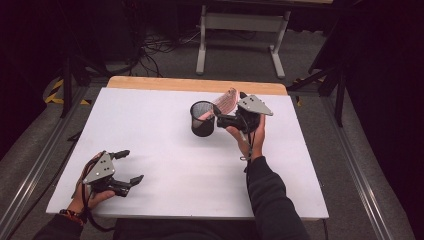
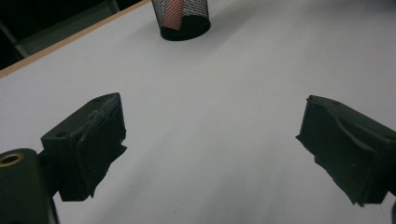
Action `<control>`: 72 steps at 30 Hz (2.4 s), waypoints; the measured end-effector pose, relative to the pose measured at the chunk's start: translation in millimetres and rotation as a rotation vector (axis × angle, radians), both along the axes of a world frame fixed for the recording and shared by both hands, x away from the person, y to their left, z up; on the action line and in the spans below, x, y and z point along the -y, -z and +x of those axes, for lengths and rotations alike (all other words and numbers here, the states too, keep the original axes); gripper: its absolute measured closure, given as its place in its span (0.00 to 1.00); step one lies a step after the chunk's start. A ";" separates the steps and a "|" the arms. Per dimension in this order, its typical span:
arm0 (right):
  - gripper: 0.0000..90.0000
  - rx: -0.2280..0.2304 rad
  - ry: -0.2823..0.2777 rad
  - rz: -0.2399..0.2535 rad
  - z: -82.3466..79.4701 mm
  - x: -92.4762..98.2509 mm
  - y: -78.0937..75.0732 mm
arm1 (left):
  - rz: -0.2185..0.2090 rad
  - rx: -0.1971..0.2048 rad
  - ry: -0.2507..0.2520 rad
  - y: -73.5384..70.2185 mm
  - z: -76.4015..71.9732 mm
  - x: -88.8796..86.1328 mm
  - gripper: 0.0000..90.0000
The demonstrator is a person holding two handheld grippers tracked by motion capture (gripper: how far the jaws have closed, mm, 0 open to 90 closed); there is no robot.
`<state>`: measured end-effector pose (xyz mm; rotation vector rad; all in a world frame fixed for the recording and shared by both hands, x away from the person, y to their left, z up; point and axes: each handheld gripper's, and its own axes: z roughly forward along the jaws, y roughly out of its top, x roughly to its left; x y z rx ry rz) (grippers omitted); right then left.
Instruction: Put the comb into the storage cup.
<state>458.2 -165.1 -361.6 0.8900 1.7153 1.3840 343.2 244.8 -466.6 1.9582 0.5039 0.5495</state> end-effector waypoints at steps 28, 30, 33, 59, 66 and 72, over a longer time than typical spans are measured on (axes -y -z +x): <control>0.04 0.061 0.015 -0.048 -26.3 1.7 -2.9 | 0.001 0.001 0.000 -0.1 -0.1 -0.2 0.09; 0.04 0.061 0.015 -0.049 -28.1 2.4 -2.5 | 0.002 0.000 -0.001 -0.1 -0.1 -0.1 0.09; 0.03 0.065 0.016 -0.061 -30.7 3.3 -1.7 | 0.003 0.003 0.001 -0.6 -0.5 -0.3 0.09; 0.05 0.079 -0.057 -0.144 -58.9 7.6 -4.9 | 0.009 0.009 0.006 -1.8 -1.2 0.0 0.09; 0.05 0.086 -0.066 -0.153 -63.7 10.2 -6.3 | 0.008 0.012 0.004 -2.0 -1.0 -0.3 0.09; 0.05 0.084 -0.071 -0.168 -66.7 12.7 -5.2 | 0.007 0.012 0.005 -2.2 -1.3 -0.2 0.09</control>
